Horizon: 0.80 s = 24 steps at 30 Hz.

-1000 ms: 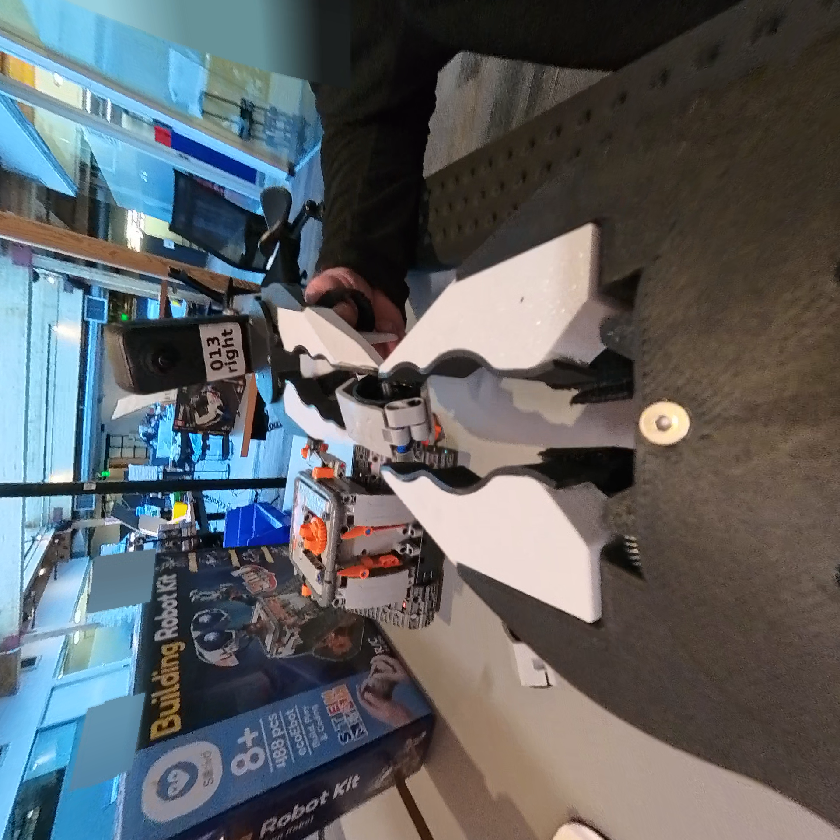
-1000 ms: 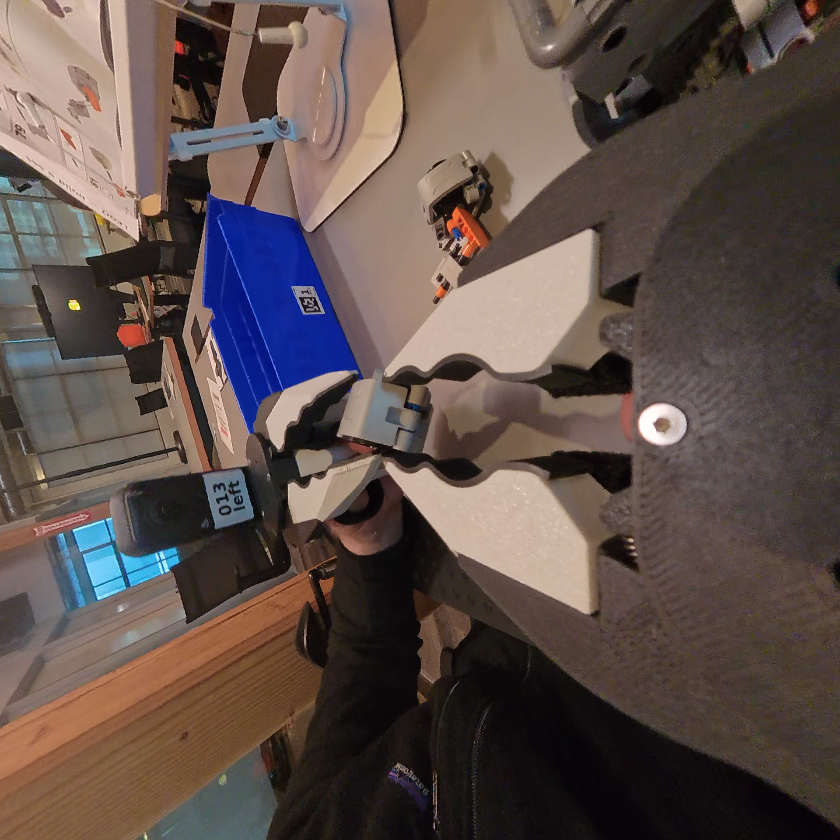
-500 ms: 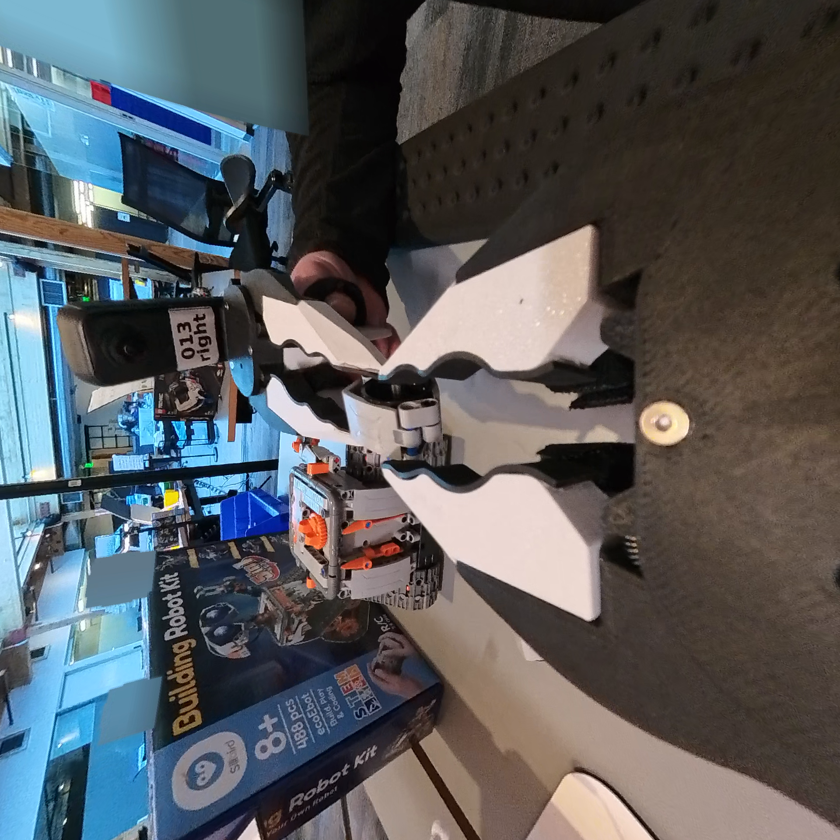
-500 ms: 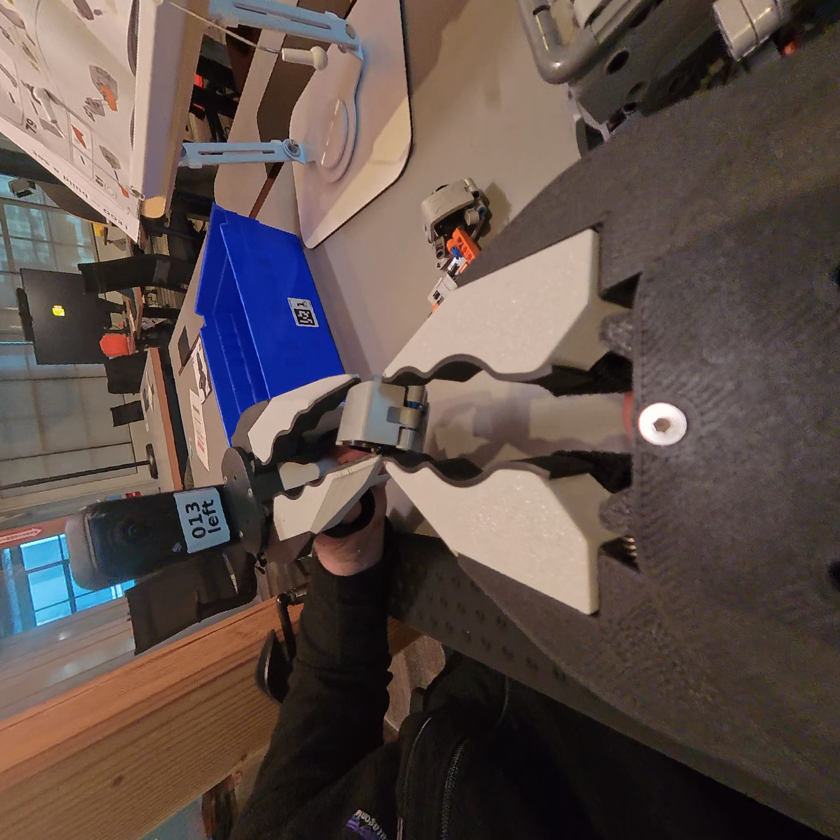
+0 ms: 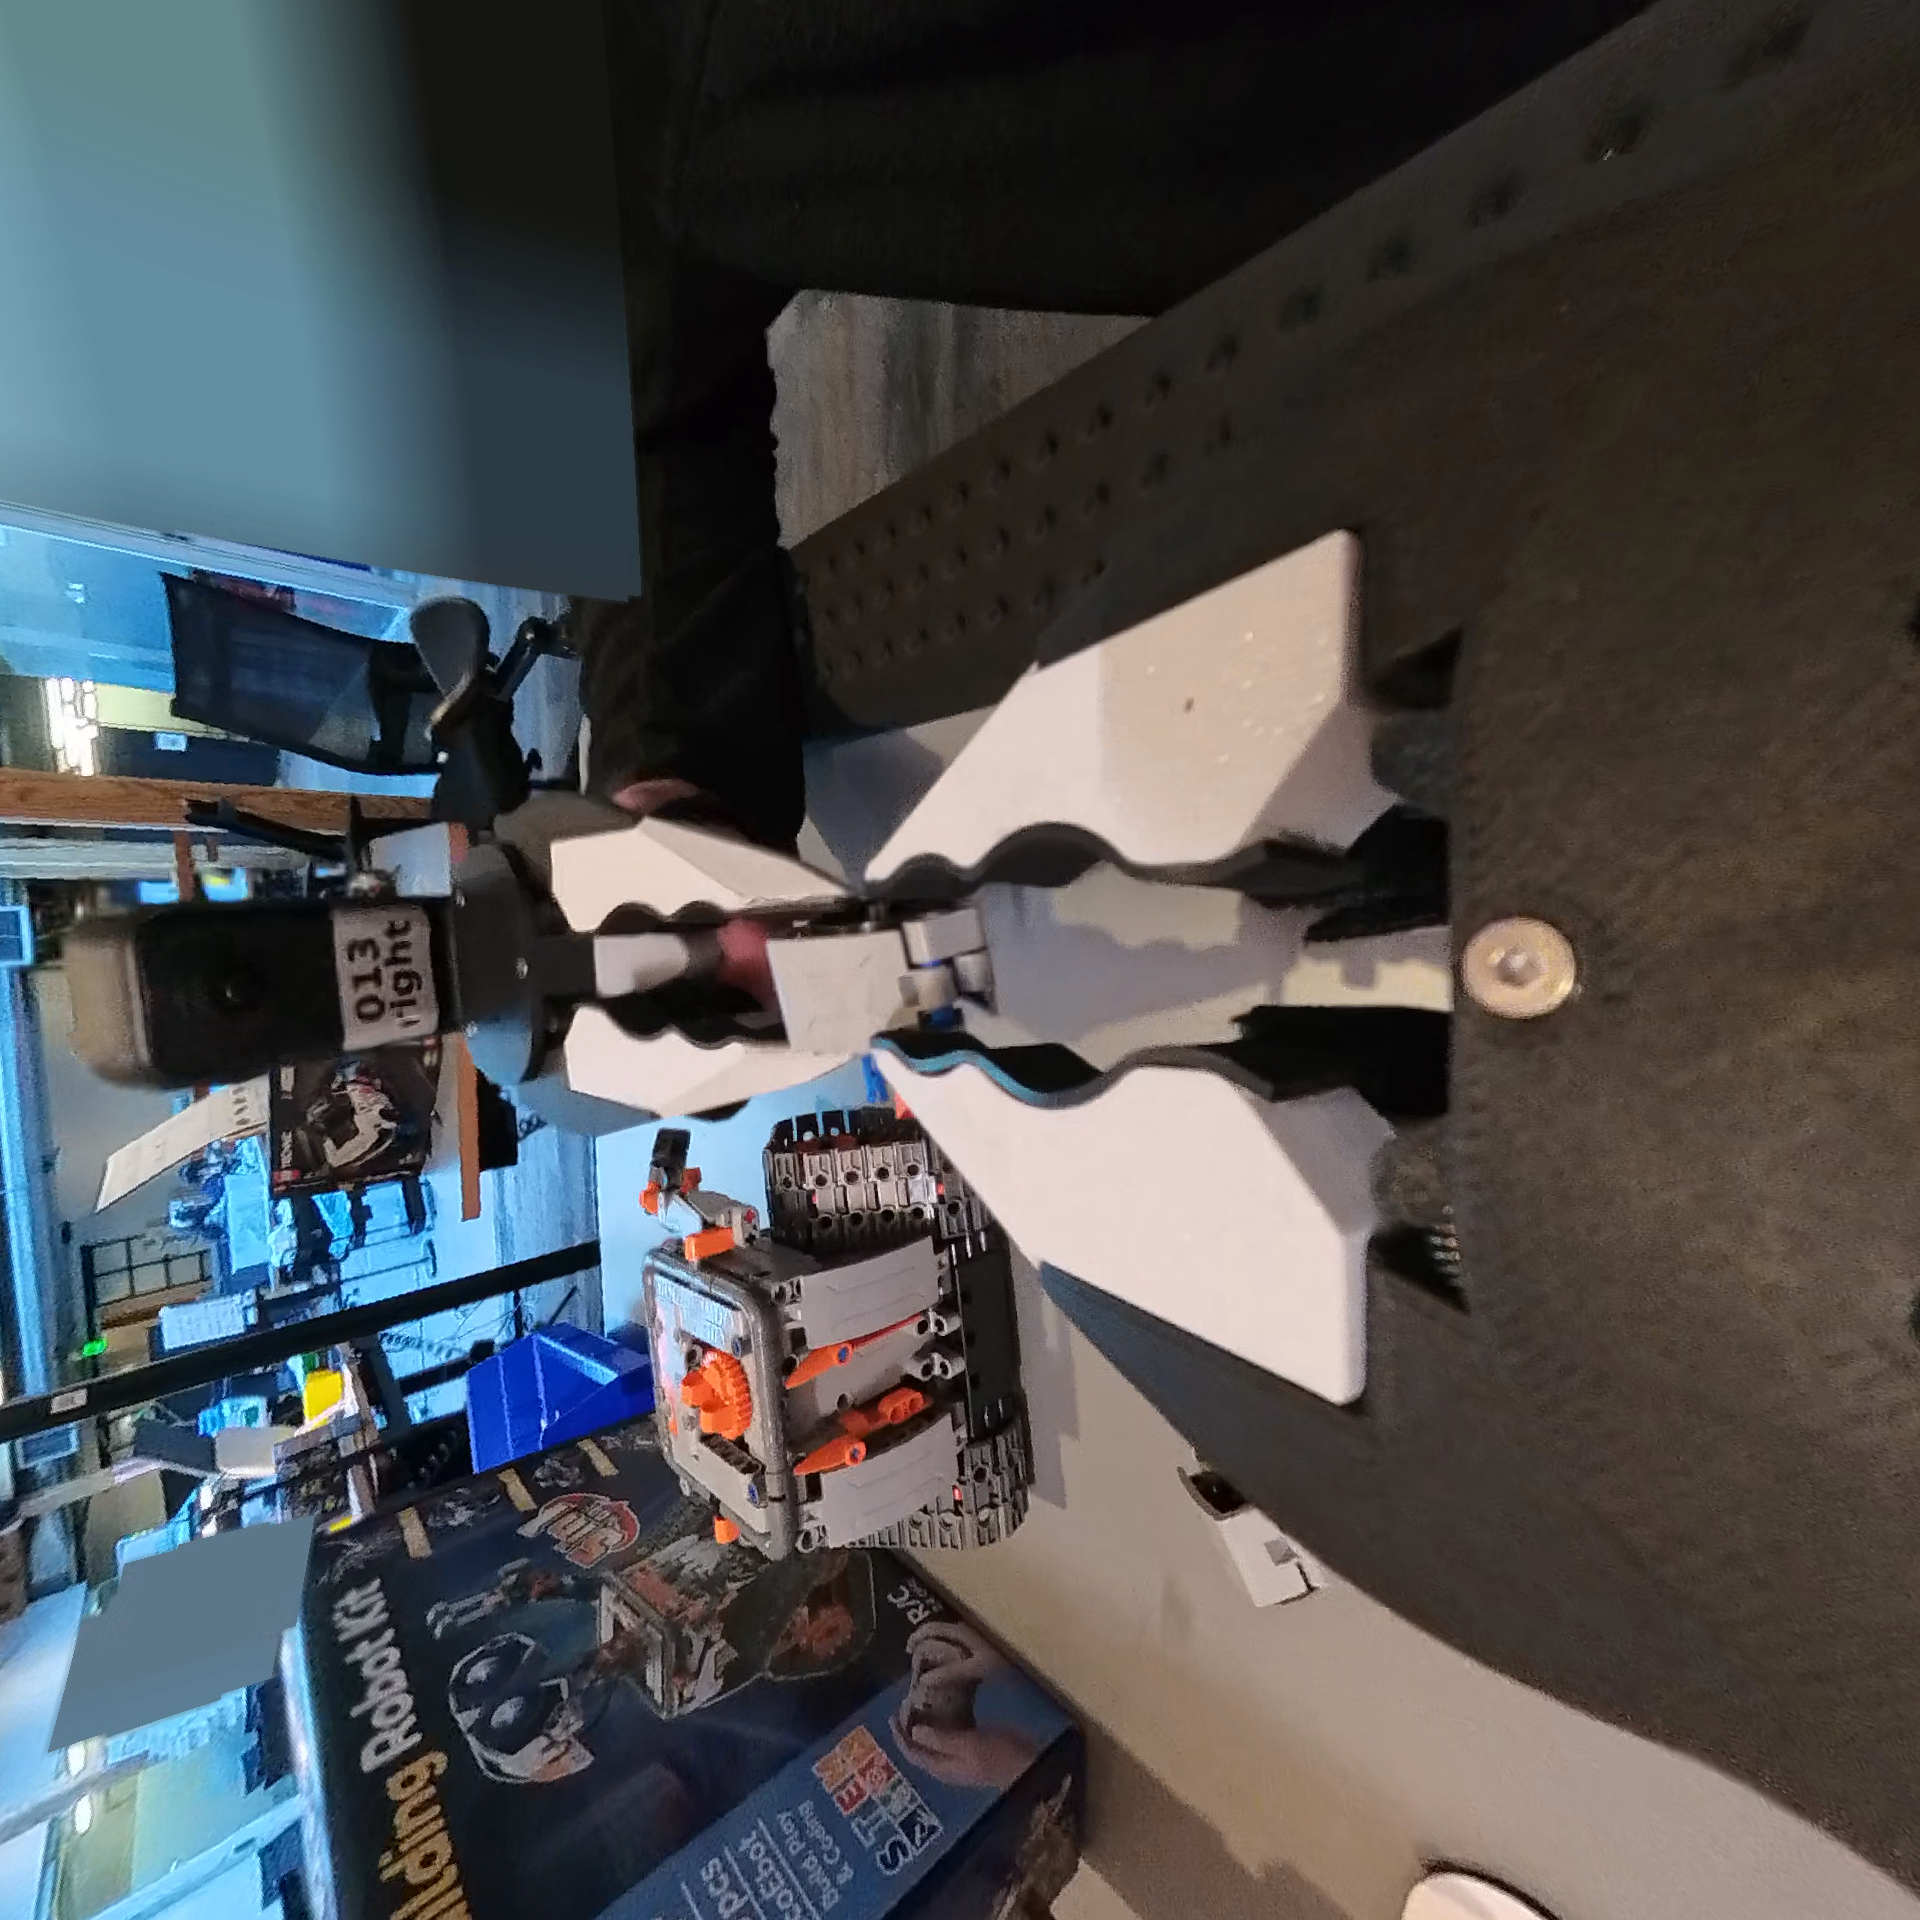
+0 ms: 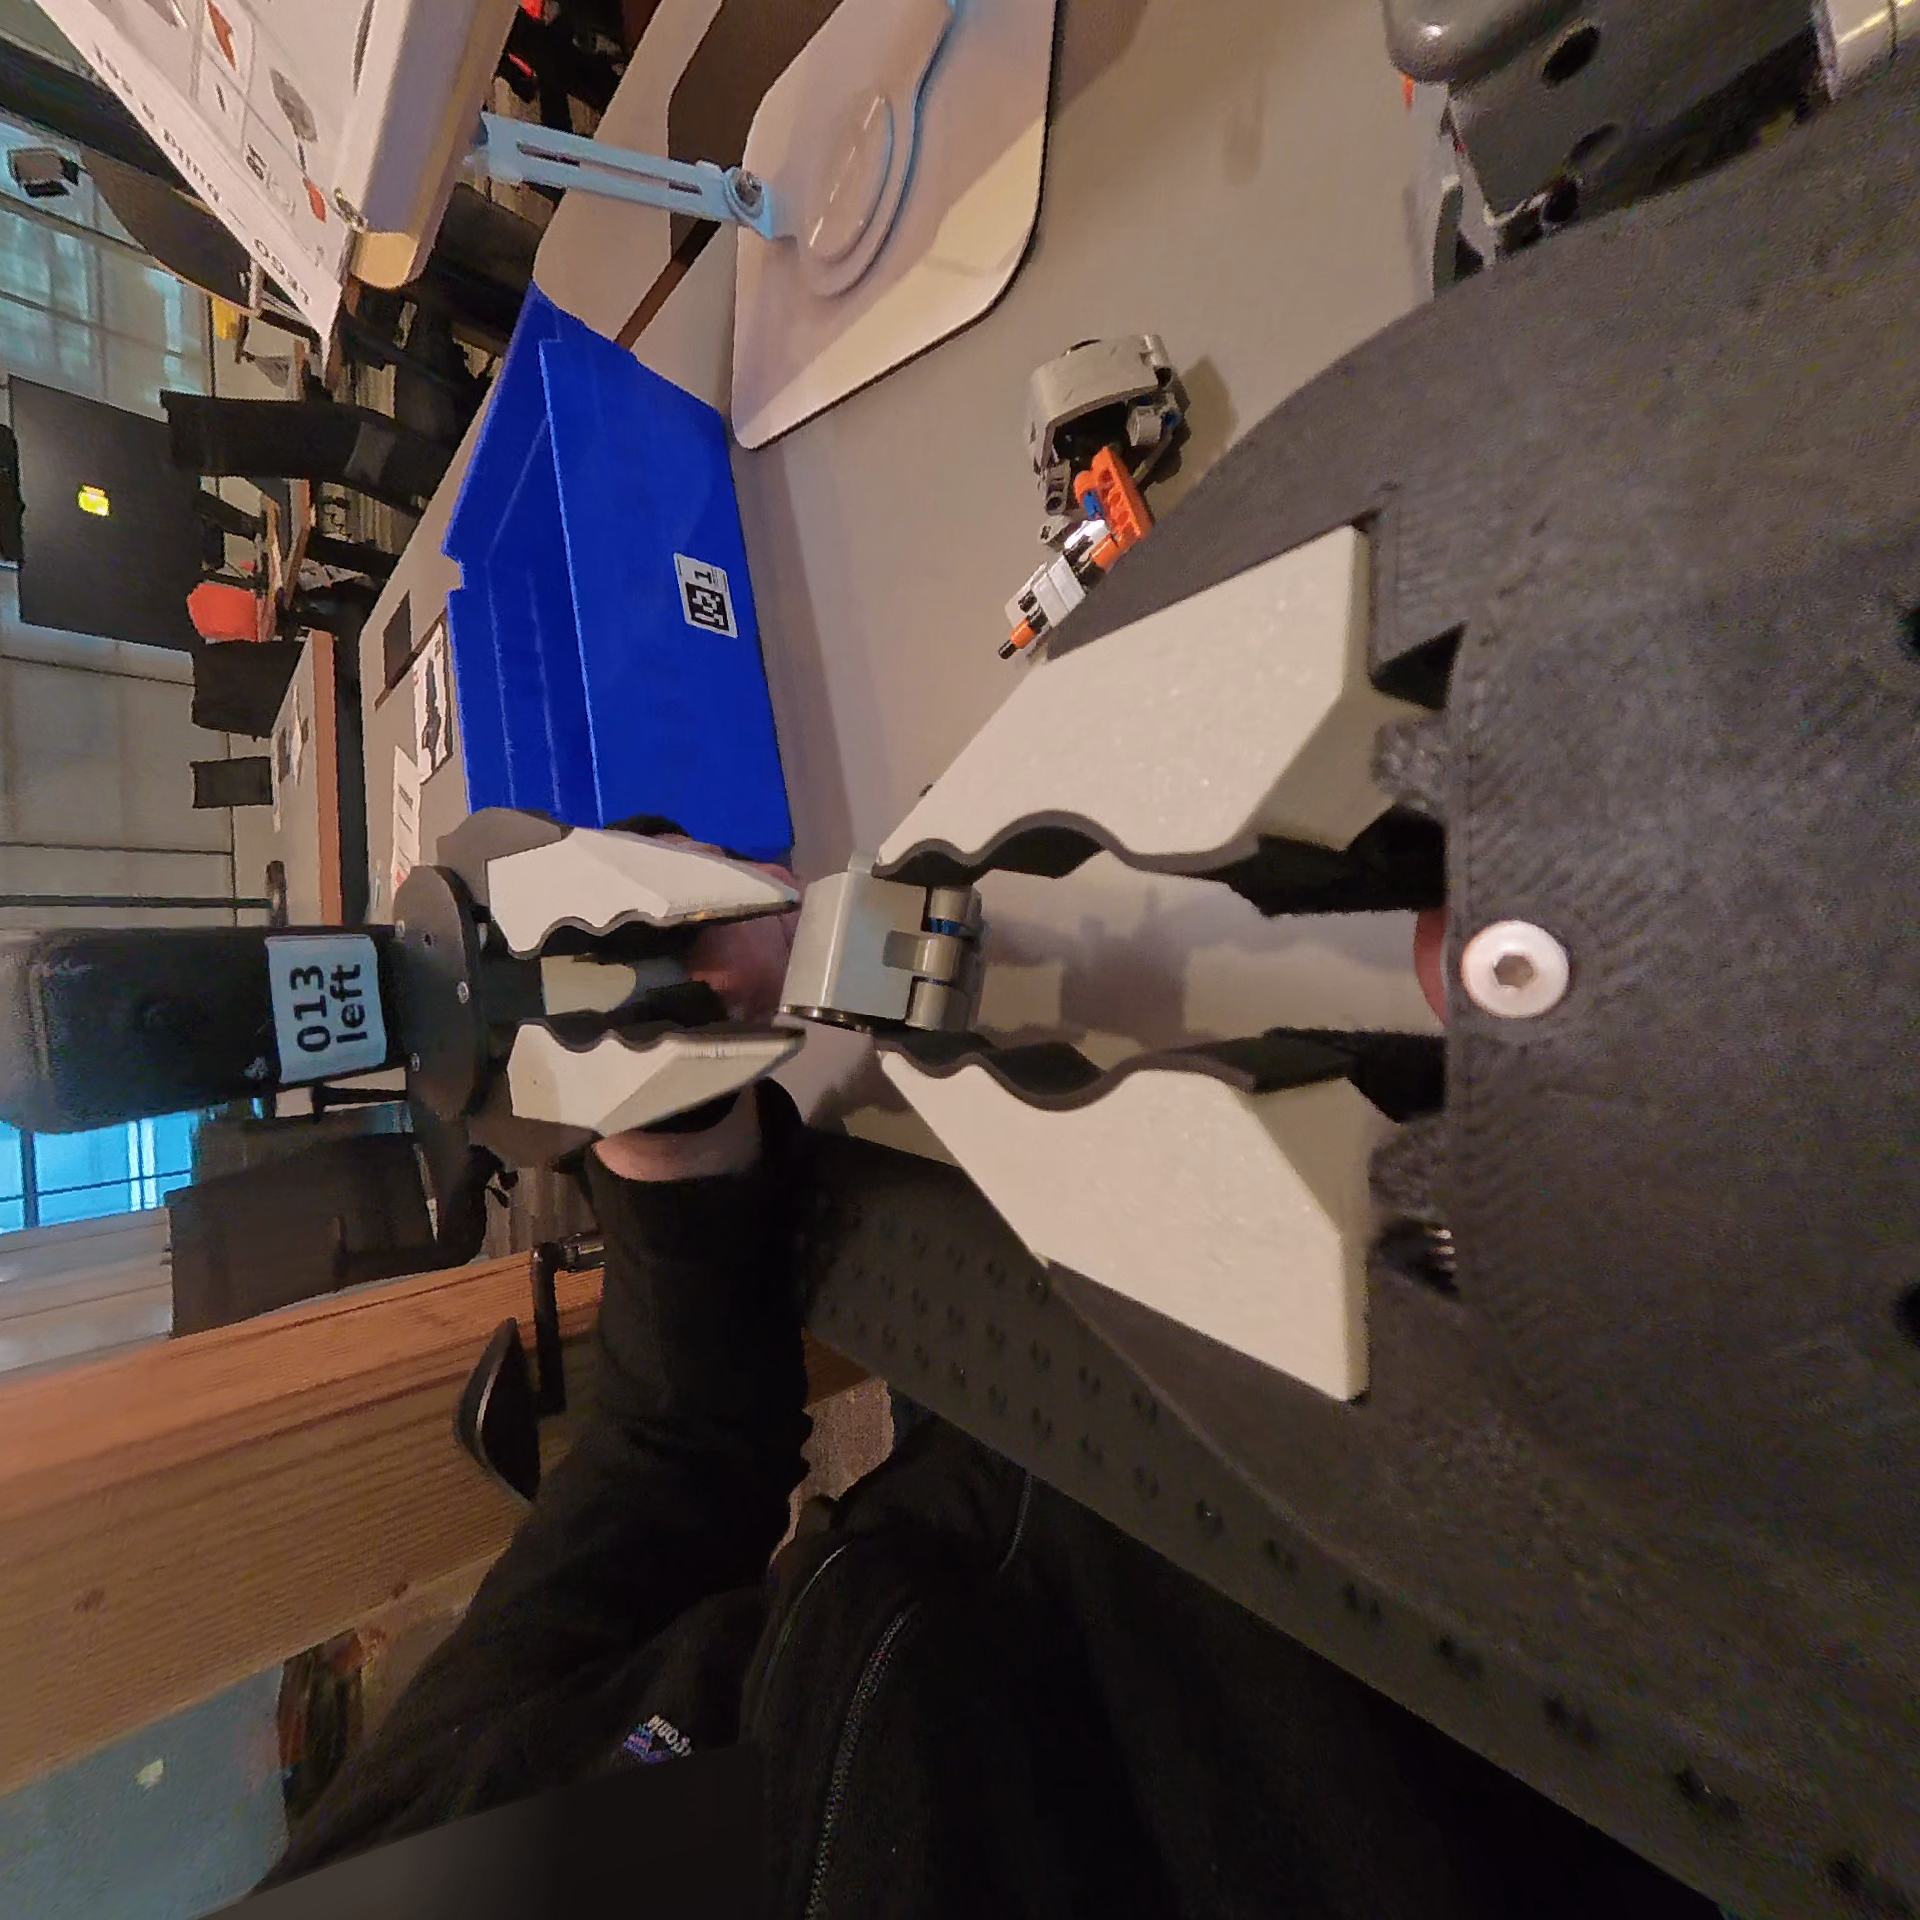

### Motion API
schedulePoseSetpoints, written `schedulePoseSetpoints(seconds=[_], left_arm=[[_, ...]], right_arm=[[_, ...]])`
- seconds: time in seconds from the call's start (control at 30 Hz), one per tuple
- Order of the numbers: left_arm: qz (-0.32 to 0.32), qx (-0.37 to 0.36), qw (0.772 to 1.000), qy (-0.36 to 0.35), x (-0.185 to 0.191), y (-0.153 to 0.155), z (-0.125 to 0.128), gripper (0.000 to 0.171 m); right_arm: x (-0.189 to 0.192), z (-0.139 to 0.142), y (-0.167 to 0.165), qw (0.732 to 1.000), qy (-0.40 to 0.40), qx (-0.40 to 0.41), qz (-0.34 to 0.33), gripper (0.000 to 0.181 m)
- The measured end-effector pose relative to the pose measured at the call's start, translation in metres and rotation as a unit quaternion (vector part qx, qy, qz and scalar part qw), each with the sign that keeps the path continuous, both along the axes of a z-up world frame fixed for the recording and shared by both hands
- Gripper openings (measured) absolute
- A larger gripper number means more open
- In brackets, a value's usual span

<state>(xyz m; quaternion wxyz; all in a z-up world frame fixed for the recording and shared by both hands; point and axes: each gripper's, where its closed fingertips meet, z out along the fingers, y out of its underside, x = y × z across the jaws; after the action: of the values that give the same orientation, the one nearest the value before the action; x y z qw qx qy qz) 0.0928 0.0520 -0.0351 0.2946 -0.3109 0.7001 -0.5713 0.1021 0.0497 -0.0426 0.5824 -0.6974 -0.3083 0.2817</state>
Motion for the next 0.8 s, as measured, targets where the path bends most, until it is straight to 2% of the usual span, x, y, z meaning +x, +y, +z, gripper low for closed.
schedulePoseSetpoints(seconds=[0.07, 0.17, 0.33, 0.6, 0.8], left_arm=[[-0.004, 0.003, 1.0, 0.015, -0.002, -0.001, -0.003, 0.029], [-0.003, 0.008, 1.0, 0.024, -0.003, 0.002, -0.007, 0.025], [-0.014, 0.004, 0.999, 0.051, -0.004, 0.002, -0.017, 0.03], [-0.028, 0.012, 0.998, 0.059, -0.006, -0.001, -0.023, 0.03], [-0.057, -0.002, 0.997, 0.058, -0.012, -0.009, -0.02, 0.029]], right_arm=[[0.0, -0.001, 0.0, 1.0, 0.0, -0.003, 0.002, 0.025], [-0.003, -0.004, 0.0, 1.0, -0.004, -0.004, 0.007, 0.025], [-0.005, -0.001, -0.003, 1.0, -0.008, 0.006, 0.01, 0.025], [-0.01, -0.006, -0.005, 0.998, -0.057, 0.021, 0.009, 0.025], [-0.017, -0.002, -0.014, 0.997, -0.062, 0.036, 0.031, 0.025]])
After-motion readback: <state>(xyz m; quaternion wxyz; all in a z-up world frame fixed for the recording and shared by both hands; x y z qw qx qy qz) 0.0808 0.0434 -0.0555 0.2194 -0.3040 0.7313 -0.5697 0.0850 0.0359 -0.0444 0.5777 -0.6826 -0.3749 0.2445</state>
